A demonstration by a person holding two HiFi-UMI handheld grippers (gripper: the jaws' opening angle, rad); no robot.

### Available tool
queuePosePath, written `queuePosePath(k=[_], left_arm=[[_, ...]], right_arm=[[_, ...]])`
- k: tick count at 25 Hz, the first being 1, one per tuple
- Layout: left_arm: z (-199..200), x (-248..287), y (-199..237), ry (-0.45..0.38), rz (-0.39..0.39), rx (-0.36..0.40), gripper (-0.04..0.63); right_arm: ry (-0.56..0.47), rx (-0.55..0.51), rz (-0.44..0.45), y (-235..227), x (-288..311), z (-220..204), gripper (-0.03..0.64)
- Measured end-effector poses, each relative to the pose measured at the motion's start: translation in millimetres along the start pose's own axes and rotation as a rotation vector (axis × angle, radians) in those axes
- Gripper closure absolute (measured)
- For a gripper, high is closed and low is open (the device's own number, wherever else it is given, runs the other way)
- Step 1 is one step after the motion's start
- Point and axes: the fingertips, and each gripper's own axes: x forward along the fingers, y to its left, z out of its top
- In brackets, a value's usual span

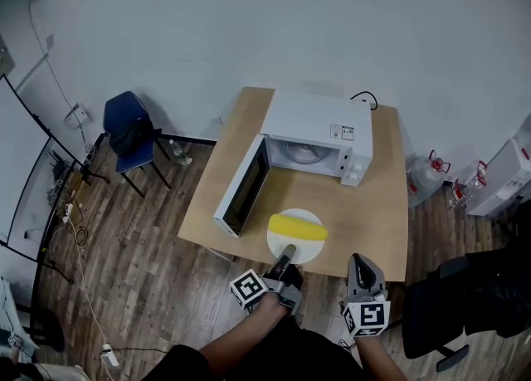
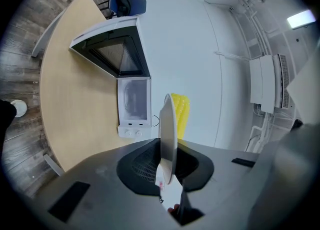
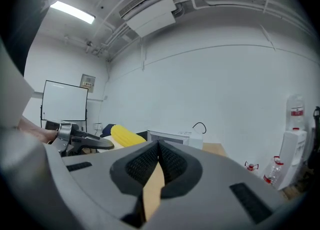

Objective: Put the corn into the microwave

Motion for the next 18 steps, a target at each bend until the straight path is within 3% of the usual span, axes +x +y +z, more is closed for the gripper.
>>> queuePosePath(k=[7,13,18], left_arm=[[43,49,0,0.022,-0.030,-0.027,0.565],[77,81,21,0.061,0.017,-0.013,0.565],[100,111,13,0.074,-0.075,-0.051,0.565]], right_arm=[[0.051,0.002,-0.022,-8,71,8,0.557],[0.053,0.020,-0.046,-11,122,16,0.557],[0.052,0.039,-0.097,-12,159,17,0.557]])
